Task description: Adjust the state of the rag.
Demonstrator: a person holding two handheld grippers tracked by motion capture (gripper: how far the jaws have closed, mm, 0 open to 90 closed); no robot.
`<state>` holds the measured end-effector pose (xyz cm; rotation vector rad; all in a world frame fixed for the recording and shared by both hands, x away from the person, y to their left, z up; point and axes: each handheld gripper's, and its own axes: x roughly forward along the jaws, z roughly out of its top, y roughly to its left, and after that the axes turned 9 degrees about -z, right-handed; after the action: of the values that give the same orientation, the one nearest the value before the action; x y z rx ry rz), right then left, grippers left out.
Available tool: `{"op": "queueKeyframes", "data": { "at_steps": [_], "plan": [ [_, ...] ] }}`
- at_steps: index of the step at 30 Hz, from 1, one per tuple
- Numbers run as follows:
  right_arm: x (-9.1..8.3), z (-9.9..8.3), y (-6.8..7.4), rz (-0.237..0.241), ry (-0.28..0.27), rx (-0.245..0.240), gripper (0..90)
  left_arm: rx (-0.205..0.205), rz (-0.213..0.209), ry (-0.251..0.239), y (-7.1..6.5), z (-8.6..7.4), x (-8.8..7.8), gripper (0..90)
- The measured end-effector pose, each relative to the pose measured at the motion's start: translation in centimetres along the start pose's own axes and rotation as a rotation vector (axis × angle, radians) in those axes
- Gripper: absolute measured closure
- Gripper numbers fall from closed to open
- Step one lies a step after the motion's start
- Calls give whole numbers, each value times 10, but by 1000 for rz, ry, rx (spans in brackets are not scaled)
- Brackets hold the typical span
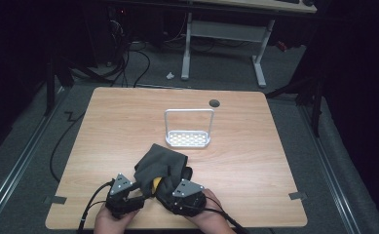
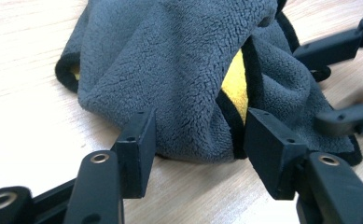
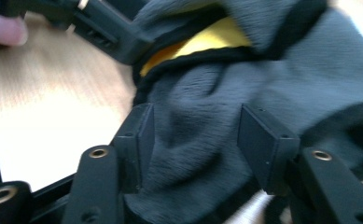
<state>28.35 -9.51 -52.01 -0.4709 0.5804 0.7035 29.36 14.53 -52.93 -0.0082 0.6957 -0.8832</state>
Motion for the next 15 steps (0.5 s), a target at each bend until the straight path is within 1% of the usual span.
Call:
{"op": "queueKeyframes", "data": {
  "at_steps": [1, 2, 3, 4, 5, 6, 7, 8, 9, 10, 11, 12, 13, 14, 15],
  "plan": [
    [2, 0, 2, -7, 17, -9, 585, 1, 2, 3, 0, -1, 0, 480],
    [3, -1, 2, -10, 30, -23, 655, 0, 3, 9, 1, -1, 0, 499],
    [4, -1, 1, -16, 48, -19, 792, -4, 3, 8, 1, -1, 0, 525],
    [4, -1, 1, -16, 48, -19, 792, -4, 2, 9, 1, -1, 0, 525],
    [2, -1, 0, -18, 47, -17, 834, -2, 4, 12, 1, 0, 0, 542],
    [-3, -1, -3, -37, 21, -10, 847, 0, 5, 14, 1, 0, 0, 590],
    [-3, -1, -3, -37, 21, -10, 847, -2, 2, 15, 2, 0, 1, 590],
    [-12, 0, -7, -51, -8, 2, 849, -4, 2, 17, 2, 1, 1, 638],
    [-17, 1, -10, -65, -22, 4, 849, -4, 1, 18, 3, 1, 1, 656],
    [-22, 0, -12, -79, -33, 14, 848, -6, -8, 15, 4, 2, 3, 687],
    [-22, 0, -12, -79, -33, 14, 848, -6, -8, 15, 4, 2, 3, 708],
    [-33, -1, -21, -105, -62, 37, 848, -7, -13, 12, 4, 3, 3, 725],
    [-33, -1, -21, -105, -62, 37, 847, -5, -17, 9, 5, 4, 3, 725],
    [-42, -4, -29, -134, -72, 57, 846, -3, -21, 4, 4, 5, 3, 771],
    [-42, -4, -29, -134, -72, 57, 846, 4, -22, 0, 4, 6, 4, 771]
  ]
}}
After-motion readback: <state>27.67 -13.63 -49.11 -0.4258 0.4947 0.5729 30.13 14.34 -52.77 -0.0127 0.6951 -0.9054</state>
